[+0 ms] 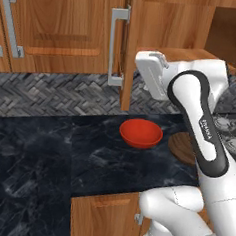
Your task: Open the cabinet. Pick the bowls from the counter and place them in the cabinet. Then close the cabinet.
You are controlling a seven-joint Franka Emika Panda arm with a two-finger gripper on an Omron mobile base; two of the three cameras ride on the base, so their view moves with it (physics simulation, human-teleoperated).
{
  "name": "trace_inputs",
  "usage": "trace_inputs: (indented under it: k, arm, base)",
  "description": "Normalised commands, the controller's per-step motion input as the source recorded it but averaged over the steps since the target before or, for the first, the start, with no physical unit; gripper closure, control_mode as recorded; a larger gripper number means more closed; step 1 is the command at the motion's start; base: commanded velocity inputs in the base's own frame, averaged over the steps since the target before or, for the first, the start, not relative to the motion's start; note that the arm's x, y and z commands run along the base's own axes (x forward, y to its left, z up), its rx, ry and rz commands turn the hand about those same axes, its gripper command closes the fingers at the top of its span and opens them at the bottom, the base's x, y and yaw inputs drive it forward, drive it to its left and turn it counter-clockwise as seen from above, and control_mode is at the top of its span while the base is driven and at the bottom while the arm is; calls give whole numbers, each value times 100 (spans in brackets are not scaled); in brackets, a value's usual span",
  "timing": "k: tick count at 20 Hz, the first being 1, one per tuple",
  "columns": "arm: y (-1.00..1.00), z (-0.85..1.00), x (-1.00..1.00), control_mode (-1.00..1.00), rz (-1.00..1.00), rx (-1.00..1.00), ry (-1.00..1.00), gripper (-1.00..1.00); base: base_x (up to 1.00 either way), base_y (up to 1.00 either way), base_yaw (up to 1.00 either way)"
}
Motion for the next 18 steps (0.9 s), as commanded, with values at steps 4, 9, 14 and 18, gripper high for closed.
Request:
trace_inputs:
  k: [4,9,14,18]
  arm:
    - [-76,11,-5,-100,1,19,1,-100]
    - [-65,-1,-42,-100,-6,8,10,-100]
    - [-37,-39,-10,-100,-18,-31,21,-100]
    - [-69,-47,30,-100,-9,-25,41,-100]
  base:
    - [0,0,0]
    - [0,0,0]
    - [0,0,0]
    - [0,0,0]
